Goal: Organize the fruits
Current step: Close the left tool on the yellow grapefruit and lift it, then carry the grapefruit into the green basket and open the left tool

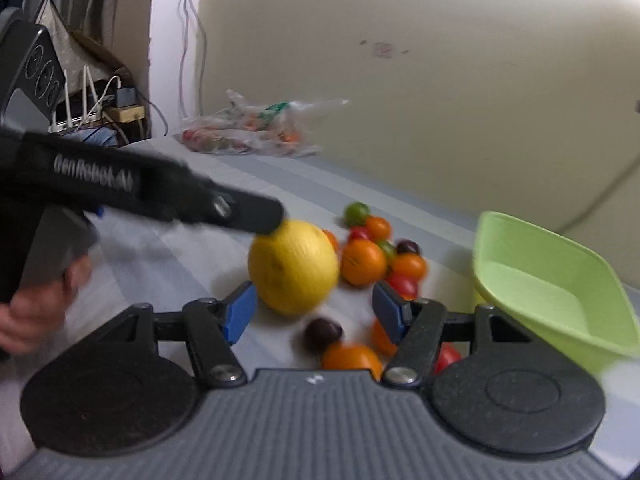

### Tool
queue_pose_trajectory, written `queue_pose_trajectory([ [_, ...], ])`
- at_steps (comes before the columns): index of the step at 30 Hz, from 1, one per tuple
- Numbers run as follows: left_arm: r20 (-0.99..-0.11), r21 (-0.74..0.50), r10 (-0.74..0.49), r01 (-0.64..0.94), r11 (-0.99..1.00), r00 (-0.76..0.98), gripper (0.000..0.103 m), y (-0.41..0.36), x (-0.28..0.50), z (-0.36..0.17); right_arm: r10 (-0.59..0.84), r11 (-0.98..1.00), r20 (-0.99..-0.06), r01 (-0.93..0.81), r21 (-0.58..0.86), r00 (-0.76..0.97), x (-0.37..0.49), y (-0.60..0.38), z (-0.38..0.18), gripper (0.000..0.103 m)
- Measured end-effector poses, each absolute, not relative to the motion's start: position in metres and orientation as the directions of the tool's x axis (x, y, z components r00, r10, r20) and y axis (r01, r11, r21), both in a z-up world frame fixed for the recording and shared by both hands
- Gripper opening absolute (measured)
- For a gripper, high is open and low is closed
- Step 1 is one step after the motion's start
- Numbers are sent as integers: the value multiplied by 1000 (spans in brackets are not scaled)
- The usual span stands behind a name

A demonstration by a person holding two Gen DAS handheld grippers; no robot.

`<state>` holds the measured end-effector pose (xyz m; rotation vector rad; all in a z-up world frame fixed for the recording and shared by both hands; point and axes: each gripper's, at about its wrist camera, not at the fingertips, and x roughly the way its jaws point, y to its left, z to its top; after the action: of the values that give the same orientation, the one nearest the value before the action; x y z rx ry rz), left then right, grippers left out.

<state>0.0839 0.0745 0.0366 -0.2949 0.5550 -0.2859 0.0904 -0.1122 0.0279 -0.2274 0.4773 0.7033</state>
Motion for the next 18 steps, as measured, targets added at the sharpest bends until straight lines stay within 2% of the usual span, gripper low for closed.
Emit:
queue_pose_trajectory([
  [1,-490,-353,-353,190,916,797,83,72,89,35,571,733,-504,-678,-42,648,97,-106,28,67],
  [3,-531,-384,-388,195,902,753,63,70,98,26,576,717,-540,-697,-28,613,107,-97,24,66],
  [5,-533,-394,-387,184,901,752,62,70,95,22,597,701,-565,-713,20,570,115,-93,21,58],
  [7,-528,-407,-386,173,897,756,62,68,87,31,604,702,-558,-711,36,569,111,-95,24,58],
  [11,-448,-382,-426,262,886,786,62,42,94,62,606,720,-456,-693,-32,652,91,-123,47,57],
  [15,-415,-327,-474,359,874,776,65,-16,137,73,522,799,-386,-595,-91,760,104,-162,66,58],
  [18,-447,-355,-516,385,852,731,66,-58,179,64,431,862,-408,-501,-77,805,129,-197,65,58],
])
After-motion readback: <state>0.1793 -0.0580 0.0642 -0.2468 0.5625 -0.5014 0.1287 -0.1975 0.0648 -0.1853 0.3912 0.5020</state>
